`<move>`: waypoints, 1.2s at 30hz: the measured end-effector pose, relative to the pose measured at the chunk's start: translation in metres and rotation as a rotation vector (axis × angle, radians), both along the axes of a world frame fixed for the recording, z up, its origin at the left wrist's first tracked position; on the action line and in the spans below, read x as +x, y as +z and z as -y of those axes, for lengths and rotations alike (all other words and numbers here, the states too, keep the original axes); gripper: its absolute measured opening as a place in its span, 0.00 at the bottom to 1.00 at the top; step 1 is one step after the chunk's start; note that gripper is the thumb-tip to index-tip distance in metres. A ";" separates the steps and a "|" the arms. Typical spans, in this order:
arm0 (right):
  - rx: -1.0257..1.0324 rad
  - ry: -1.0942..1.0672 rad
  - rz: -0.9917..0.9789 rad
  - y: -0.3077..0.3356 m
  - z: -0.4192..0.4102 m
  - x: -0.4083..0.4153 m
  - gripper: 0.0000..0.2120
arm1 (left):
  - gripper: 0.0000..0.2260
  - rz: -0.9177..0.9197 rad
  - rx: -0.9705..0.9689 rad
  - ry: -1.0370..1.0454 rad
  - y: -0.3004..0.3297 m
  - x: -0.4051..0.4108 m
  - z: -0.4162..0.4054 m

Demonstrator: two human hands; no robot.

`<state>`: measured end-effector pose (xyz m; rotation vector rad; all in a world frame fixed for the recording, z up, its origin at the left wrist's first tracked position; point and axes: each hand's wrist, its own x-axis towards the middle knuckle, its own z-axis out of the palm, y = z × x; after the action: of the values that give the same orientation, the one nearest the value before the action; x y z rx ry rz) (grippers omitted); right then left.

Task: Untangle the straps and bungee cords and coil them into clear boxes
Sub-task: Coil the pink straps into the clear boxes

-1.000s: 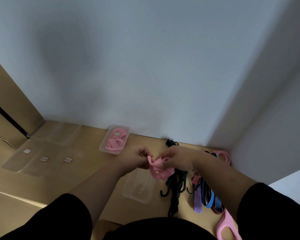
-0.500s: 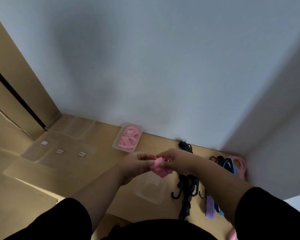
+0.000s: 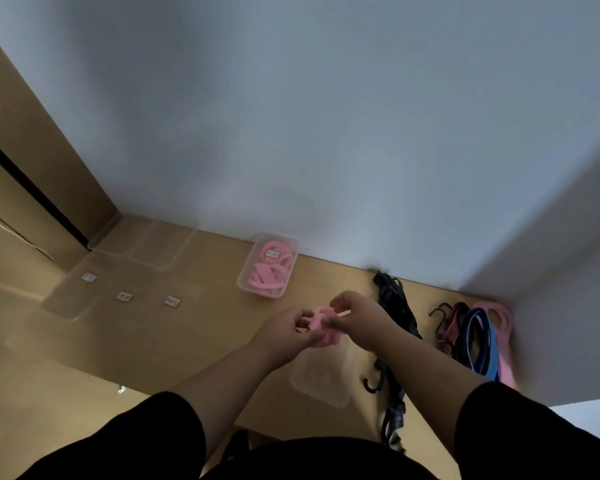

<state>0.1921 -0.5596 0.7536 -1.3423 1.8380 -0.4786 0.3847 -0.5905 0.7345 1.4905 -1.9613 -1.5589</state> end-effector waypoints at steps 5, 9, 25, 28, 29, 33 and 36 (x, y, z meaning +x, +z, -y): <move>0.055 -0.063 -0.002 -0.021 -0.001 0.008 0.09 | 0.19 0.191 -0.143 -0.142 -0.009 -0.010 0.007; 0.089 -0.107 0.005 -0.035 0.002 0.009 0.08 | 0.19 0.301 -0.242 -0.194 -0.020 -0.018 0.012; -0.143 -0.048 -0.375 -0.068 0.000 0.025 0.11 | 0.16 0.368 -0.345 -0.240 -0.053 -0.024 0.026; -0.190 -0.023 -0.421 -0.067 -0.002 0.019 0.12 | 0.16 0.430 -0.399 -0.310 -0.055 -0.026 0.030; -0.186 -0.079 -0.367 -0.065 -0.003 0.017 0.13 | 0.16 0.454 -0.425 -0.326 -0.055 -0.028 0.030; -0.166 -0.124 -0.318 -0.062 -0.008 0.006 0.16 | 0.19 0.411 -0.488 -0.264 -0.049 -0.032 0.034; -0.141 -0.114 -0.319 -0.057 -0.012 0.003 0.18 | 0.21 0.393 -0.491 -0.312 -0.047 -0.035 0.039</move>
<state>0.1952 -0.5477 0.6968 -1.4805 2.1849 -0.4827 0.3493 -0.6291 0.6871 1.3966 -2.6551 -0.7996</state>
